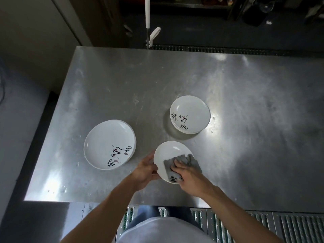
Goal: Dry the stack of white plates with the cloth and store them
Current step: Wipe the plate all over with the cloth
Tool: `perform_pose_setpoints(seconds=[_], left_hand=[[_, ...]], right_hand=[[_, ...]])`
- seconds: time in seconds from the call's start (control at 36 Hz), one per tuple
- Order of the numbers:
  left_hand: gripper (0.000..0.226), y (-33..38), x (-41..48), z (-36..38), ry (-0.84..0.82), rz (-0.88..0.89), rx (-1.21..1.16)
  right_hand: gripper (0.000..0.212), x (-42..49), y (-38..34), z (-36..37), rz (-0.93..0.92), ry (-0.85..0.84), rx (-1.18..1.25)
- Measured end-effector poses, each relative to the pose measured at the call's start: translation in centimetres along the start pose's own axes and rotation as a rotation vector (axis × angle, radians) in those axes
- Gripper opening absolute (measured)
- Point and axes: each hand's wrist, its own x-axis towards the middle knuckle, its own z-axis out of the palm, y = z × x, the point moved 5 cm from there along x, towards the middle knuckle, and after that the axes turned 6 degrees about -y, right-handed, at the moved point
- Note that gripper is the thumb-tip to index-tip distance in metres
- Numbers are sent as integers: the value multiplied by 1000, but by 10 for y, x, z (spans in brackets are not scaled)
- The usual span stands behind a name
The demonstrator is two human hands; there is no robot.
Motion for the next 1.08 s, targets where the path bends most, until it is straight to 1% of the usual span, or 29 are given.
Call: perform_pose_setpoints(seconds=[0.11,0.19,0.25,0.31,0.36,0.47,0.53,0.58,0.64,0.69,0.72,0.78,0.83,0.86,0.89,0.94,0.97,1.0,1.03,1.08], left_hand=[[75,2,-2,3,14,0,28],[73,3,-2,5,11,3,37],[71,6,-3,7,2,12,27],[70,9,-5,9,-12,24,20],[70,10,-6,8,-18,32,20],[73,6,-5,-1,13,13,17],[72,6,-5,-4,9,0,11],[75,7,-5,-7,2,-14,-1],[77,5,-4,-11,13,-23,7],[79,3,-3,-13,24,-25,21],[78,2,-3,-11,29,-27,25],[76,1,-4,-6,31,-39,50],[76,2,-5,-2,49,-61,94],[73,4,-5,0,65,-72,118],[65,6,-4,2,83,-81,139],[43,12,-3,4,121,-80,161],[35,14,-2,4,138,-68,164],[31,16,-1,4,151,-51,169],[29,18,-1,3,158,-34,177],[29,19,-1,2,159,-13,206]], right_hand=[[69,23,11,-3,192,-68,37],[78,42,7,-11,283,-72,90],[80,51,1,-13,294,-72,89],[80,56,-6,-12,247,-91,68],[78,56,-13,-8,162,-76,54],[67,40,-24,-1,-43,8,20],[60,26,-29,0,-128,69,42],[58,12,-29,2,-209,105,-3],[56,1,-23,4,-262,100,-50],[55,-6,-14,6,-266,82,-87],[55,-7,-8,6,-229,98,-51],[57,-6,7,5,-75,132,160],[62,2,15,7,123,72,385],[63,7,16,7,187,46,487],[64,14,14,6,231,37,570],[62,25,10,0,302,54,648],[60,30,6,-3,301,78,653],[59,35,-1,-5,253,109,643],[60,38,-11,-6,164,134,624],[65,37,-29,-4,-32,132,581]])
